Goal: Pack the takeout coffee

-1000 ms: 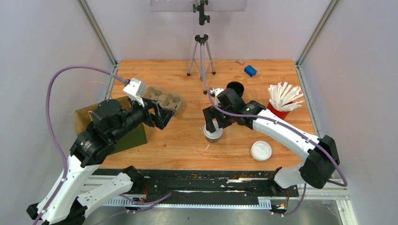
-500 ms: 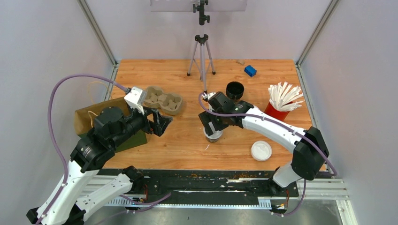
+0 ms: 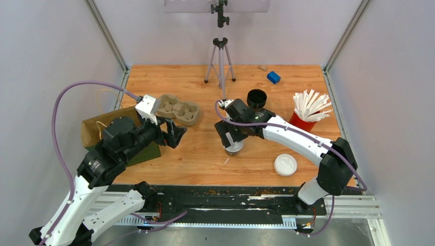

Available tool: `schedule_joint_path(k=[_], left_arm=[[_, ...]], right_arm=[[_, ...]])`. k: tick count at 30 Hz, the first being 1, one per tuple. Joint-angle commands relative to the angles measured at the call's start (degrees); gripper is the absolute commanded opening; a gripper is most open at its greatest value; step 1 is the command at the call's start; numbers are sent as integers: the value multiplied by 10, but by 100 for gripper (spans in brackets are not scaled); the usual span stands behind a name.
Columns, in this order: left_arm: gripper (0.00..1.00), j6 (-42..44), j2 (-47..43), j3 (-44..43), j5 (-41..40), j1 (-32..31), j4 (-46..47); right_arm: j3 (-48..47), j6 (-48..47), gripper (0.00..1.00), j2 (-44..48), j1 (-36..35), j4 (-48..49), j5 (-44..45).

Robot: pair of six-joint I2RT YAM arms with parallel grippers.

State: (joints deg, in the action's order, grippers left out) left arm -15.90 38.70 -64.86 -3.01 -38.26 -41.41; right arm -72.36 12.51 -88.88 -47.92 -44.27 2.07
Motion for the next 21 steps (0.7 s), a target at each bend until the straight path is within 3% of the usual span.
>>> schedule_joint_path(k=[1,21], left_arm=[[100,19,-8,-1,-14,2,10],[100,26,-15,2,-28,2,11]], right_arm=[[-33,-1,94,12,-8,-5,10],[-18,-2,92,-26,-19,-7,33]])
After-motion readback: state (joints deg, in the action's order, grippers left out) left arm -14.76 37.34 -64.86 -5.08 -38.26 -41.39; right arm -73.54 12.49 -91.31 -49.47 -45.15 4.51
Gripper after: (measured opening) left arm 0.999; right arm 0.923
